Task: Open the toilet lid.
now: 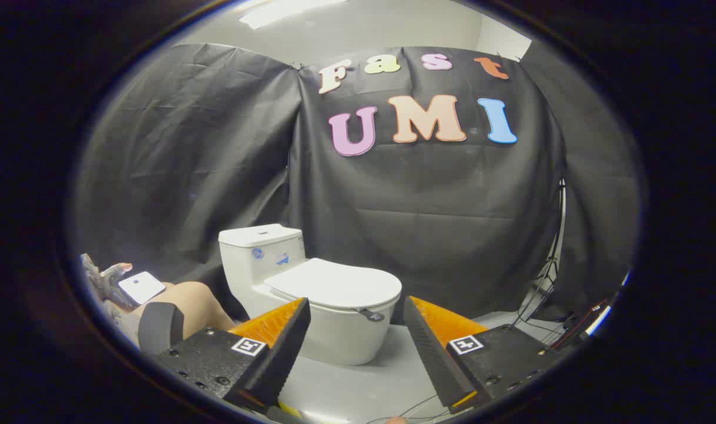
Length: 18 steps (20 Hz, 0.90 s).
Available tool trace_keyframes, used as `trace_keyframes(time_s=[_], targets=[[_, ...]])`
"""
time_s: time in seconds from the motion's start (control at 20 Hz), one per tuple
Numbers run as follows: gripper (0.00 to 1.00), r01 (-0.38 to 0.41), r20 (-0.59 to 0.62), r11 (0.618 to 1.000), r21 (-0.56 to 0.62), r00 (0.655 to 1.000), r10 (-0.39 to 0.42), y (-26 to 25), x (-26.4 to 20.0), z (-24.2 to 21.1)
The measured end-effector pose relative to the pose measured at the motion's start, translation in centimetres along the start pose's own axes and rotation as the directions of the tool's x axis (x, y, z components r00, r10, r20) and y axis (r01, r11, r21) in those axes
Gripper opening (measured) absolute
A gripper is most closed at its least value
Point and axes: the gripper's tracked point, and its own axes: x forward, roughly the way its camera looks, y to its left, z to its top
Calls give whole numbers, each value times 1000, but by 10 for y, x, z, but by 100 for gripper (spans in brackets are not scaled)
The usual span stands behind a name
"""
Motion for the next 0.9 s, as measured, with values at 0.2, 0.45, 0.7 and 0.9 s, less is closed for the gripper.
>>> trace_keyframes(time_s=[0.2,0.45,0.7,0.9], targets=[[97,-1,-7,1000,-11,1000,1,0,0,-2],[97,-8,-15,1000,-21,1000,7,0,0,-6],[97,-1,-31,1000,-16,1000,0,-2,4,-8],[97,-19,-81,999,-50,997,15,-7,17,-1]])
